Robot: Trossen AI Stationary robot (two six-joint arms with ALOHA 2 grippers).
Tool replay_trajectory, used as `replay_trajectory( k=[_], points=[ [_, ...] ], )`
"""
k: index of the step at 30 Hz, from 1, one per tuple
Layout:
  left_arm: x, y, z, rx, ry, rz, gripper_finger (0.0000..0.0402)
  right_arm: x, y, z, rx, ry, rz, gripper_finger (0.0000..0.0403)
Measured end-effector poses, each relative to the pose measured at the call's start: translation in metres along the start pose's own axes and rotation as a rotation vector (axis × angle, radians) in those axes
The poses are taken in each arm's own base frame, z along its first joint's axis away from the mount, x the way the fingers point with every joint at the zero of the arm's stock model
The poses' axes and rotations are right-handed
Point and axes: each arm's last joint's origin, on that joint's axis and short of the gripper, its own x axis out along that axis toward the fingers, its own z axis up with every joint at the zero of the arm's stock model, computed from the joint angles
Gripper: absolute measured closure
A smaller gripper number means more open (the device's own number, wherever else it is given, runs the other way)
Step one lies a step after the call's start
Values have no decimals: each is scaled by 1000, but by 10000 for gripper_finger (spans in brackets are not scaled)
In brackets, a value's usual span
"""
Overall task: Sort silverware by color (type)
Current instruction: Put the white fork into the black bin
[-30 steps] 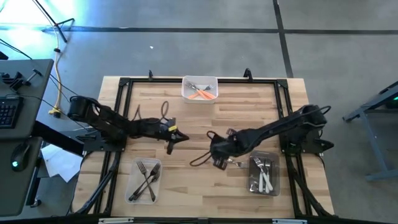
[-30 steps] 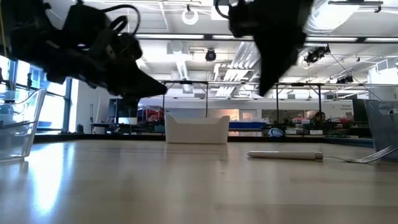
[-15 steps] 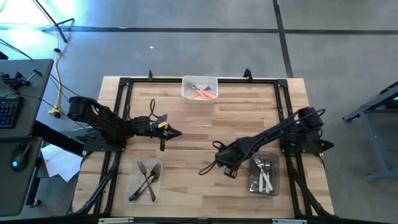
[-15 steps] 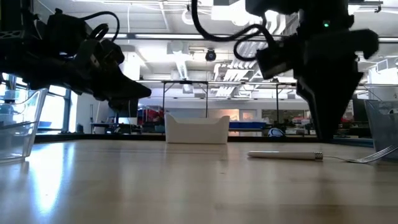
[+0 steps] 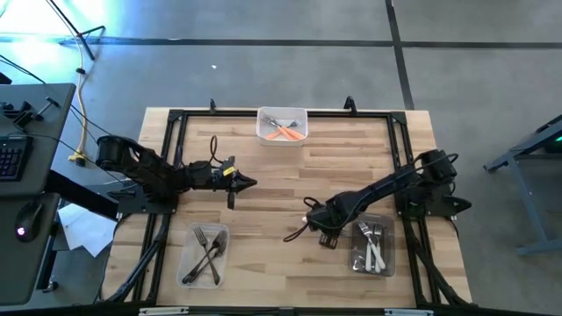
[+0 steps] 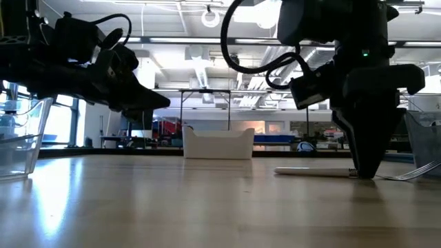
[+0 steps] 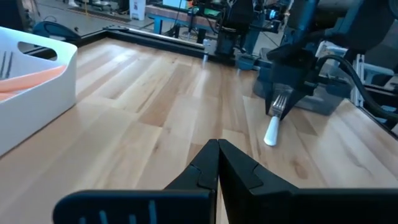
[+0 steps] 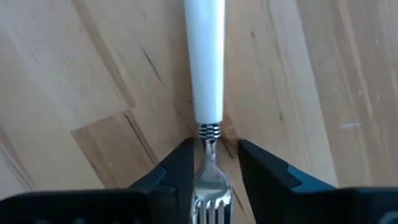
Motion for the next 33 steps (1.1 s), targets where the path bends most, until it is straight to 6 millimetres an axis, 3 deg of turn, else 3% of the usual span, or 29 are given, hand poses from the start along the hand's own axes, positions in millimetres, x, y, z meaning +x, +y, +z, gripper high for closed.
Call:
replay_trajectory(
  k=[6,12,19,28,33],
  points=[
    [0,1,0,16,0,5,401,2,-6,1,14,-1,-1,322],
    [0,1,0,16,2,5,401,3,-11,5,15,23,29,391],
    [0,2,0,18,2,23,401,-4,-16,13,25,7,76,397],
    [0,2,-4,32,30,32,401,-44,-10,32,35,-130,155,400],
    [0,2,-4,35,34,33,402,-74,0,32,93,-133,184,400]
  ],
)
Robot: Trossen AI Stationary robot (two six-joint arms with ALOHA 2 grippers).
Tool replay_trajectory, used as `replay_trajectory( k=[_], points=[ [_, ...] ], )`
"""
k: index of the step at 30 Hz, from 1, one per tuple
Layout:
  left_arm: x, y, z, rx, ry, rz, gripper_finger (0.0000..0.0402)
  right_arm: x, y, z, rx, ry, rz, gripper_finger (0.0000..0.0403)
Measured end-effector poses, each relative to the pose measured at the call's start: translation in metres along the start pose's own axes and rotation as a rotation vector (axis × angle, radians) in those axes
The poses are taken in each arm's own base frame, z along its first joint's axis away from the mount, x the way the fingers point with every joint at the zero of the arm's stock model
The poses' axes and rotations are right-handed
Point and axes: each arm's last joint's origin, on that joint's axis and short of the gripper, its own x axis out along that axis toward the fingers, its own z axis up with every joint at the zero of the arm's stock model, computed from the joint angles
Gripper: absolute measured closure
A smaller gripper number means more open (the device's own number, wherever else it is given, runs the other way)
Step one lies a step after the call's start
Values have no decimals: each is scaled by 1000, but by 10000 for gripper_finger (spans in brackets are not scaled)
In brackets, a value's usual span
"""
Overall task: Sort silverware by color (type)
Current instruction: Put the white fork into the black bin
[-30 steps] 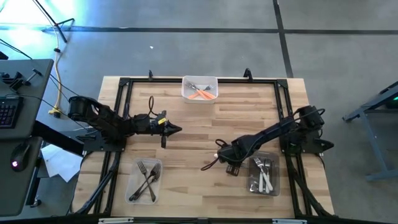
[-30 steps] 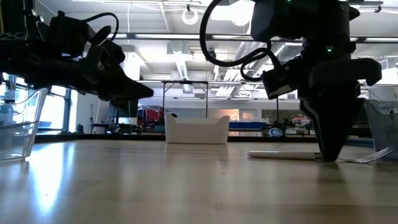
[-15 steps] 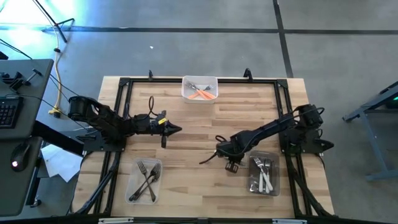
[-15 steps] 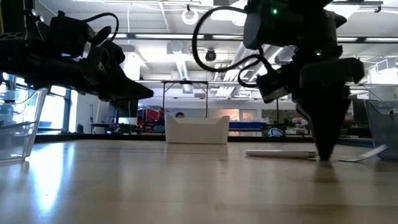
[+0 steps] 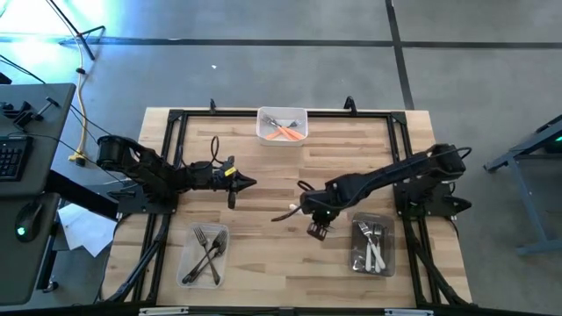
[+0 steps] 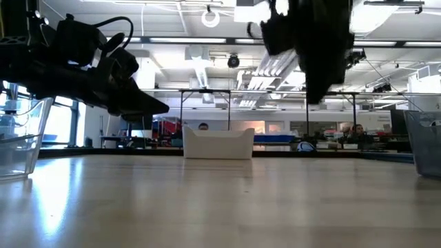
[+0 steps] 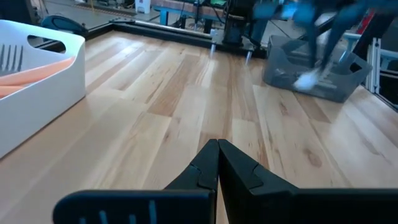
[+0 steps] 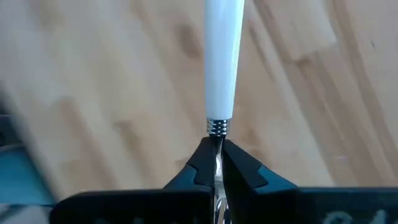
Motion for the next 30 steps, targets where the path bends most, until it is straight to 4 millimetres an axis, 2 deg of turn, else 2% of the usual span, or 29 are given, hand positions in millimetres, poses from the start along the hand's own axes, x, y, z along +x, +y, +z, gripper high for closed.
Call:
replay_trajectory(
  k=[4,9,13,17,24,30],
  points=[
    [0,0,-1,12,8,1,402,-31,22,-13,52,-25,66,400],
    [0,0,-2,14,17,3,402,-54,39,-49,253,17,51,400],
    [0,0,-2,35,16,3,402,-56,48,-81,399,102,-38,400],
    [0,0,-2,41,15,6,402,-56,55,-102,520,134,-93,400],
    [0,0,-1,41,11,6,402,-44,56,-128,721,197,-170,400],
    [0,0,-1,41,8,5,402,-37,45,-141,771,210,-212,400]
  ],
)
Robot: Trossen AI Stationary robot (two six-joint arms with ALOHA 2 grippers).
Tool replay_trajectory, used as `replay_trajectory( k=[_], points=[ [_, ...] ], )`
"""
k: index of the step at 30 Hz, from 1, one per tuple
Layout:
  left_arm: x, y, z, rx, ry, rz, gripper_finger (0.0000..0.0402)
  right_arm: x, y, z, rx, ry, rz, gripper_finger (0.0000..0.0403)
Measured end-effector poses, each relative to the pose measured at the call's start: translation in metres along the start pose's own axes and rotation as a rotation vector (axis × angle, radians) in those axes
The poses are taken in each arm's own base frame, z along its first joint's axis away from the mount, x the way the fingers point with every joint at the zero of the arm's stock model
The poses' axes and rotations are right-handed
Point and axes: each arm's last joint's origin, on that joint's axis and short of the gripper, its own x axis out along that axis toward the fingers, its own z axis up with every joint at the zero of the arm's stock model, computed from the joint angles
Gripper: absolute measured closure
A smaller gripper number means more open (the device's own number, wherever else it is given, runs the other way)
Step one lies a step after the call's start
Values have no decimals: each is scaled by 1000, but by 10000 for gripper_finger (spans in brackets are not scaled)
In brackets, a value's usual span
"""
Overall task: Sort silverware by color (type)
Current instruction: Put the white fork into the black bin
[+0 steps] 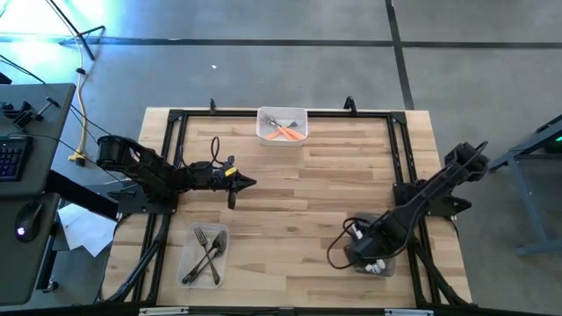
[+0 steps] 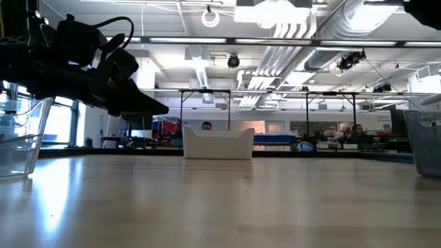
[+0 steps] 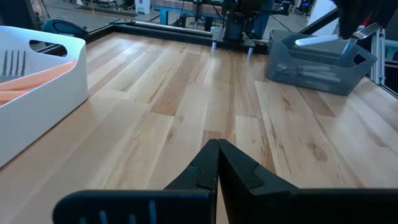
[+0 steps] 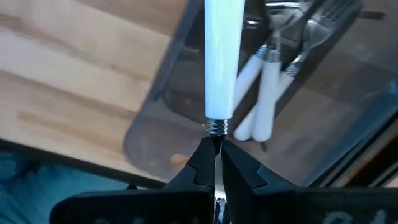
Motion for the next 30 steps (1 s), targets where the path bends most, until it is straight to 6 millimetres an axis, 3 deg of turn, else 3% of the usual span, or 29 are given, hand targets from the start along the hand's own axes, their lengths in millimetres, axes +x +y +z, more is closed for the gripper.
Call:
replay_trajectory(
  k=[6,18,25,30],
  points=[
    [0,0,0,0,0,0,402,13,-15,8,33,10,3,400],
    [0,0,2,-1,-18,-3,402,64,-37,30,97,66,138,400],
    [0,0,2,-4,-19,2,402,67,-38,31,82,75,145,392],
    [0,0,2,-9,-19,5,402,66,-39,29,53,128,118,342]
  ],
)
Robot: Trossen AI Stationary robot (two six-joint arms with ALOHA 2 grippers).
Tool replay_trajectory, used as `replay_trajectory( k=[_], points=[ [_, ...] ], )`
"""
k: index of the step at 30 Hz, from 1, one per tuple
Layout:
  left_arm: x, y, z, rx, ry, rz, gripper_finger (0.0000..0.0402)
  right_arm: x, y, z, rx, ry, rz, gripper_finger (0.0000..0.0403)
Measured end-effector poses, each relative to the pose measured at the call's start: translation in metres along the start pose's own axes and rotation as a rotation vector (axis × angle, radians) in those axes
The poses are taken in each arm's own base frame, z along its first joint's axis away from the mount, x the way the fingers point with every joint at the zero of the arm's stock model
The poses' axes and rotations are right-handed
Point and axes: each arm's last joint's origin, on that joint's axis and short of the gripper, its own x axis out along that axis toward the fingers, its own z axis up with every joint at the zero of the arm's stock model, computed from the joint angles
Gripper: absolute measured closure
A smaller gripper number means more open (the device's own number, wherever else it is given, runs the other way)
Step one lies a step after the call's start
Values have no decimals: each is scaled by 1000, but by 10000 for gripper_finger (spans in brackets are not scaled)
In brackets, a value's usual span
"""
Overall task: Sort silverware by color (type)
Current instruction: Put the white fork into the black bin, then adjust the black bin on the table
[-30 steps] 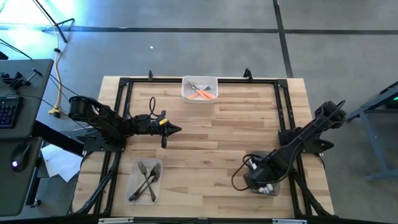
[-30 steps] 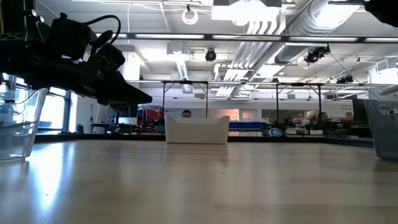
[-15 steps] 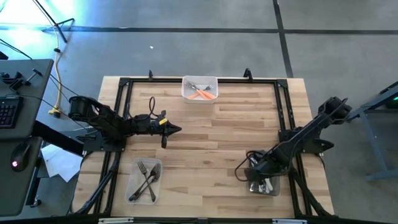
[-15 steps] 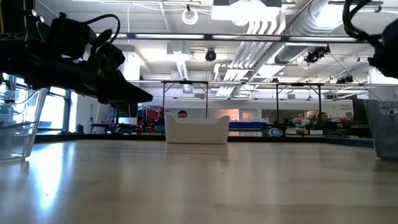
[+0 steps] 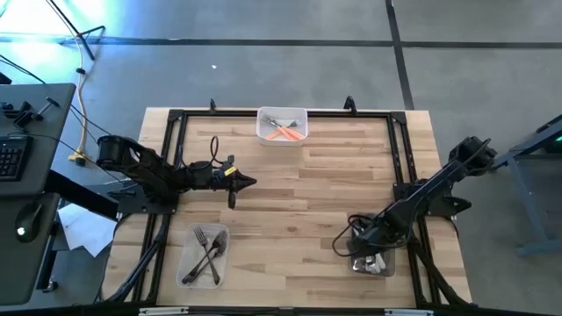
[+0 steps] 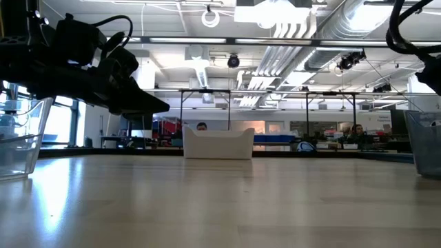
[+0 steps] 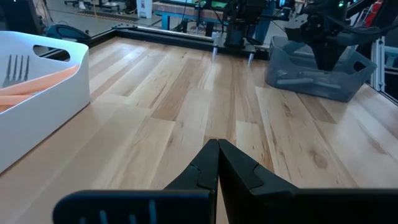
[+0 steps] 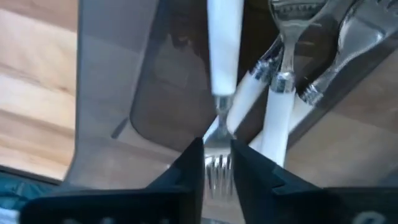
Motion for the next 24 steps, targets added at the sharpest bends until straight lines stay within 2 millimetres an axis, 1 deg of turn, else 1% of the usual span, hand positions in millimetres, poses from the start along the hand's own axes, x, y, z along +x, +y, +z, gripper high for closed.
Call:
replay_trajectory(
  k=[3,5,8,12,13,18,22,24],
  points=[
    [0,0,0,0,0,1,402,-8,3,-4,-38,17,-5,313],
    [0,0,0,0,-1,9,402,-18,6,-9,-64,26,8,308],
    [0,0,0,-1,0,11,402,-31,8,-17,-91,37,-1,326],
    [0,0,0,-2,1,11,402,-31,5,-23,-81,101,-49,386],
    [0,0,0,-2,2,11,402,-30,3,-25,-76,107,-57,394],
    [0,0,-1,-2,7,12,402,-27,-5,-26,-51,98,-117,385],
    [0,0,-1,-2,7,12,402,-27,-9,-27,-39,113,-168,400],
    [0,0,-1,-2,7,12,402,-28,-12,-26,-33,114,-197,400]
  ],
)
